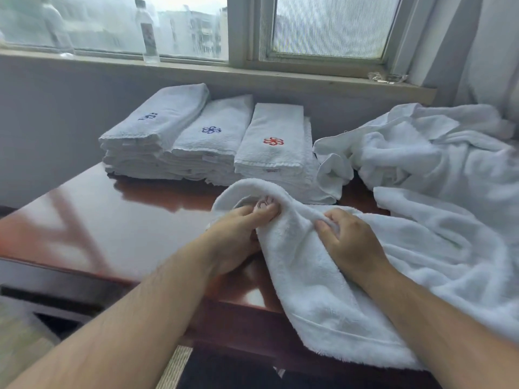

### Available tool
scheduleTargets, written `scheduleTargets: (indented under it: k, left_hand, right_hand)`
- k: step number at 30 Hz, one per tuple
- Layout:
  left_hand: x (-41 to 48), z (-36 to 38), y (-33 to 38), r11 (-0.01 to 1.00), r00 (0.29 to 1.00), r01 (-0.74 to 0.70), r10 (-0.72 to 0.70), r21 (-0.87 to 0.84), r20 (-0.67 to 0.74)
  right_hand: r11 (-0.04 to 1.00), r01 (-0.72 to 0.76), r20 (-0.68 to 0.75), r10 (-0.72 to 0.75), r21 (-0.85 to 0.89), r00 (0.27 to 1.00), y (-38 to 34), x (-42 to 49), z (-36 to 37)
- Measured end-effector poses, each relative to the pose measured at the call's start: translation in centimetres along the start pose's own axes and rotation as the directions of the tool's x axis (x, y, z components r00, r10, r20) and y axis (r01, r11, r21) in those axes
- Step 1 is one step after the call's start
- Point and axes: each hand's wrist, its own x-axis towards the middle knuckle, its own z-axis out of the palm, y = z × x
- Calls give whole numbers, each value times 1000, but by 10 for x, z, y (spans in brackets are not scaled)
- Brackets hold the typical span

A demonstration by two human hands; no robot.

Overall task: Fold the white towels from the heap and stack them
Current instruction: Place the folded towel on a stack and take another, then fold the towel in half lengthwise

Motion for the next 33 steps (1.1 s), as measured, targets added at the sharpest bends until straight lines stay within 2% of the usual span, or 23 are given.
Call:
scheduleTargets:
  k: [5,7,10,12,14,15,16,17,18,19,20,21,22,24,25,26,28,30,33]
  left_hand:
    - [-3,-4,14,996,995,-86,87,10,-45]
    - [-8,-10,30,990,993,-91,98,111,-58]
    - [-17,-28,61,952,984,-136,162,275,-74]
    - [-27,-44,87,957,992,-113,123,266,-18]
    - [-42,-59,108,911,999,37,-21,410,-44]
    - [-50,-64,115,802,985,171,-118,572,-130]
    - [-56,-68,119,582,944,331,-206,742,-259]
    - [-59,-71,120,254,879,466,-245,847,-410]
    - [-60,-75,118,-72,816,537,-206,840,-540]
    - [-57,-78,114,-285,790,559,-102,778,-605]
    - [-53,-80,107,-354,807,557,19,751,-590]
    - [-47,-81,100,-330,848,525,118,785,-517]
    - [-42,-79,92,-259,891,451,180,854,-416]
    - [-32,-66,68,-86,956,250,178,965,-232]
    - [-27,-58,52,-34,974,188,132,982,-182]
    - [-21,-49,34,-30,983,170,69,985,-168]
    - [-12,-39,3,-122,978,204,-25,971,-209]
    - [-2,-39,-13,-179,979,198,-7,964,-203]
    - [12,-46,-12,-152,994,111,39,982,-106]
  right_hand:
    - [998,-57,35,56,24,998,2,9,0]
    - [994,-100,27,99,54,995,1,19,-1]
    - [985,-154,-90,162,82,983,-10,40,-1]
    - [983,-166,-174,178,81,968,-20,51,1]
    - [989,-147,-210,149,25,966,-31,56,5]
    - [993,-119,-175,113,-22,978,-35,56,7]
    - [995,-78,-86,72,-64,994,-38,55,11]
    - [994,-28,55,34,-104,998,-41,52,15]
    - [987,33,212,1,-154,977,-45,47,20]
    - [973,103,335,-29,-207,942,-49,41,23]
    - [956,168,405,-59,-239,912,-51,36,26]
    - [950,210,438,-91,-233,894,-53,31,28]
    - [953,226,458,-112,-201,882,-54,27,29]
    - [964,207,497,-99,-168,862,-52,20,29]
    - [958,198,507,-68,-208,859,-49,16,28]
    - [942,180,491,-19,-282,871,-43,13,26]
    - [891,48,381,144,-451,913,-28,7,16]
    - [828,-104,279,300,-551,912,-13,2,0]
    - [779,-117,224,316,-615,922,-1,-2,-15]
